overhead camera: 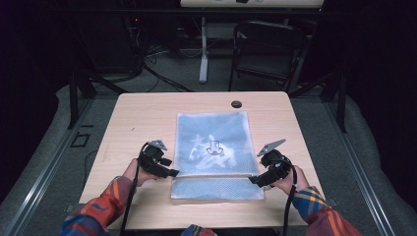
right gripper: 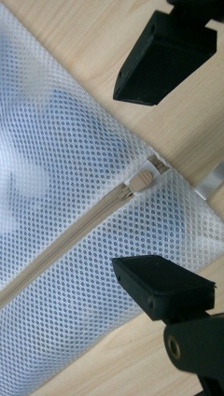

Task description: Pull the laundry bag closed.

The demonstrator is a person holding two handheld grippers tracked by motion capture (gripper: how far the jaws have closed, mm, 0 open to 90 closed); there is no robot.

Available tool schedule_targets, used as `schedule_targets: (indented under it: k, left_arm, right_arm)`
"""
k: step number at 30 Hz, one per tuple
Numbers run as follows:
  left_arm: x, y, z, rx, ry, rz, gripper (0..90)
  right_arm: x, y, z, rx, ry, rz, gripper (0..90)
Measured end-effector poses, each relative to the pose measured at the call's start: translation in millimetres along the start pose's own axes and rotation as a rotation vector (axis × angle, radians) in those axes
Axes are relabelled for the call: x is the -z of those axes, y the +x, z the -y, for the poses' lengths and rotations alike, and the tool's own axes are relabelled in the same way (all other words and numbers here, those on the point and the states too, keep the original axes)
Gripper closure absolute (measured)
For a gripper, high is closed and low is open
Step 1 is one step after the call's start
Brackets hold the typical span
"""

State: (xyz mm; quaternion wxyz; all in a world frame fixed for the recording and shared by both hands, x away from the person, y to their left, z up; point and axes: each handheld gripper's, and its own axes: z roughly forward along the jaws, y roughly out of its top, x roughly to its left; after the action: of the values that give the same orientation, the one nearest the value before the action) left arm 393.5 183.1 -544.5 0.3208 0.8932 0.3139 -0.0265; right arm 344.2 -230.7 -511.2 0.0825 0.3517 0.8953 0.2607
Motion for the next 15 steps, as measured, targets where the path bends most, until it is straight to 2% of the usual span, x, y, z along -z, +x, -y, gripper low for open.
schedule_targets:
  k: [7,15]
  left_arm:
    - [2.9,0.3,0.3,0.0,0.001,-0.03,27.4]
    - [12.8,2.0,2.6,0.026,-0.023,-0.086,21.9]
  right_arm:
    - [6.4,-2.6,6.2,-0.034,-0.021,0.036,13.7]
    - [19.0,-13.6,19.3,-0.12,-0.049,0.116,13.3]
